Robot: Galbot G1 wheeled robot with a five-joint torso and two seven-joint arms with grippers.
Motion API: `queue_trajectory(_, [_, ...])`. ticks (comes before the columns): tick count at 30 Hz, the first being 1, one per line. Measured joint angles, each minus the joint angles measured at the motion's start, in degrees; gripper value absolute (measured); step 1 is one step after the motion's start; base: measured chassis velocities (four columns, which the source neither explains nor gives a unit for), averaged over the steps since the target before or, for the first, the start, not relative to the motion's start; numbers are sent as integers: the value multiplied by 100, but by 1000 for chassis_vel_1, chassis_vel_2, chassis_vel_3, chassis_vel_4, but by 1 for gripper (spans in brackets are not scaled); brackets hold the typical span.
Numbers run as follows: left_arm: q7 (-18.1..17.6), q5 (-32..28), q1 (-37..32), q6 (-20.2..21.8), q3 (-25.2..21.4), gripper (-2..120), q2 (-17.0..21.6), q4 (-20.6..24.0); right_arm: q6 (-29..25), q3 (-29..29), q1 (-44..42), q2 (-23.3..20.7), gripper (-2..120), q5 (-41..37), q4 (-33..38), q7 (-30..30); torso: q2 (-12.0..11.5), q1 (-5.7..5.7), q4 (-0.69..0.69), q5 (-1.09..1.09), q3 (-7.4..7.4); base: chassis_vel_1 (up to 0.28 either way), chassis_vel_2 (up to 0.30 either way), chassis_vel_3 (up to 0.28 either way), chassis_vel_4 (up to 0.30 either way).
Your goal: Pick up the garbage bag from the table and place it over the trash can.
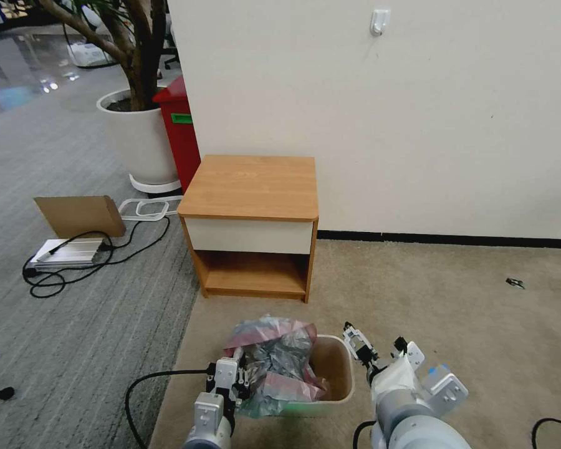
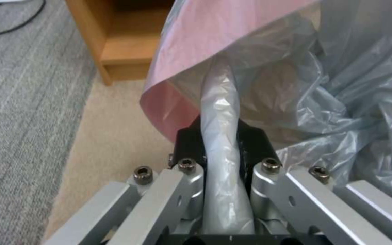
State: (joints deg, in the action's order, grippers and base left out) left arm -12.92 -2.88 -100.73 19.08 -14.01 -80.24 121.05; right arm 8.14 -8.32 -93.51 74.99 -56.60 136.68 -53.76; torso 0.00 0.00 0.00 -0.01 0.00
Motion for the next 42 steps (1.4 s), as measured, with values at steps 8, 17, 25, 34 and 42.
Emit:
queue_trajectory(8, [-153,33,2,-416,-10,7,7,137,496,-102,-111,-154,100,869,277,1484,0,0,0,1,0,0,0,0,0])
queue_trajectory(17, [183,-414,71,-459,-196,7,171,1105,1389,-847,-9,-990,100,3252,207,5461,0,0,0,2,0,0,0,0,0])
queue_trajectory(25, [403,-689,46,-194,-442,7,305,1662,965,-1047,320,-1247,100,4225,128,5998,0,0,1,1,0,0,0,0,0])
queue_trajectory(34, [535,-913,76,-95,-575,7,368,1801,718,-1013,330,-1180,82,4212,35,6082,0,0,1,0,0,0,0,0,0])
queue_trajectory(42, [564,-904,69,-95,-559,7,340,1796,530,-880,305,-1099,55,4168,-1,6029,0,0,0,0,0,0,0,0,0])
